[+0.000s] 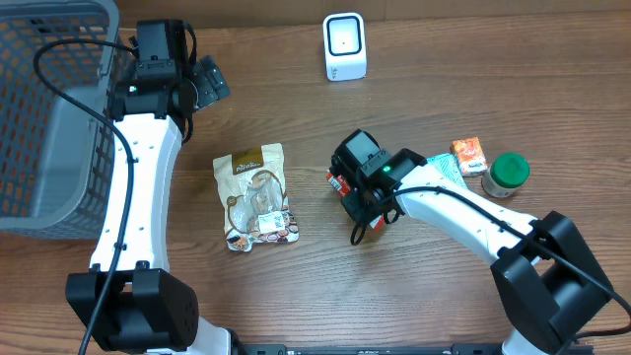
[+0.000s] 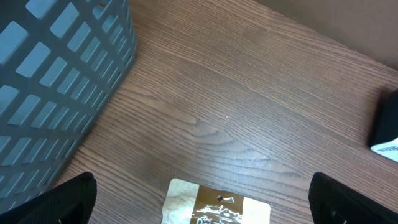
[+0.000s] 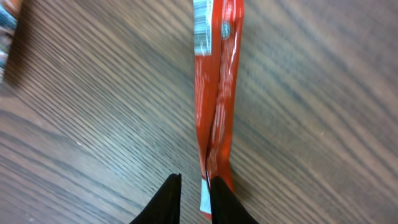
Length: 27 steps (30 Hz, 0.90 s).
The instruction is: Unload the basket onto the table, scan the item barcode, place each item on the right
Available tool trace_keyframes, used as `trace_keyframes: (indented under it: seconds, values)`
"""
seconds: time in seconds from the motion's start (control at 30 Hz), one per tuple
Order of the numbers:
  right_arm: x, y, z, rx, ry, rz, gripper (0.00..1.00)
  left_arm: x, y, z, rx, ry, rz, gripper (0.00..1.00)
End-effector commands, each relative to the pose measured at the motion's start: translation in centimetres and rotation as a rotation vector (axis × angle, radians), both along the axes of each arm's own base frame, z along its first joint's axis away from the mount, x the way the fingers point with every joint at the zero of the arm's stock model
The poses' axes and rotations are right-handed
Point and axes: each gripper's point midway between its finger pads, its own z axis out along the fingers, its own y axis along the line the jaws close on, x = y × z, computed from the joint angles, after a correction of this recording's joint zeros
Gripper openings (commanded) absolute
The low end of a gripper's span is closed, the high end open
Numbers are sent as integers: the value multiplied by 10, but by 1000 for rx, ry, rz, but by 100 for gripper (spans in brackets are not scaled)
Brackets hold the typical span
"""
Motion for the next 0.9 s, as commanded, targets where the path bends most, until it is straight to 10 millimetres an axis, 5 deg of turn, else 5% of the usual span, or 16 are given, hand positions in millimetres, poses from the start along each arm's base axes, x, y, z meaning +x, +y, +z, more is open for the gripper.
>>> trace_keyframes:
  seconds: [0.0, 0.33, 0.87]
  values:
    - [0, -7, -2, -9, -30, 7, 18, 1, 5, -2, 16, 6, 16, 100]
    - [4, -18, -20, -50, -89, 1, 14, 1, 5, -2, 16, 6, 16, 100]
    - [38, -29, -10, -168, -278, 103, 20, 1, 5, -2, 16, 7, 16, 100]
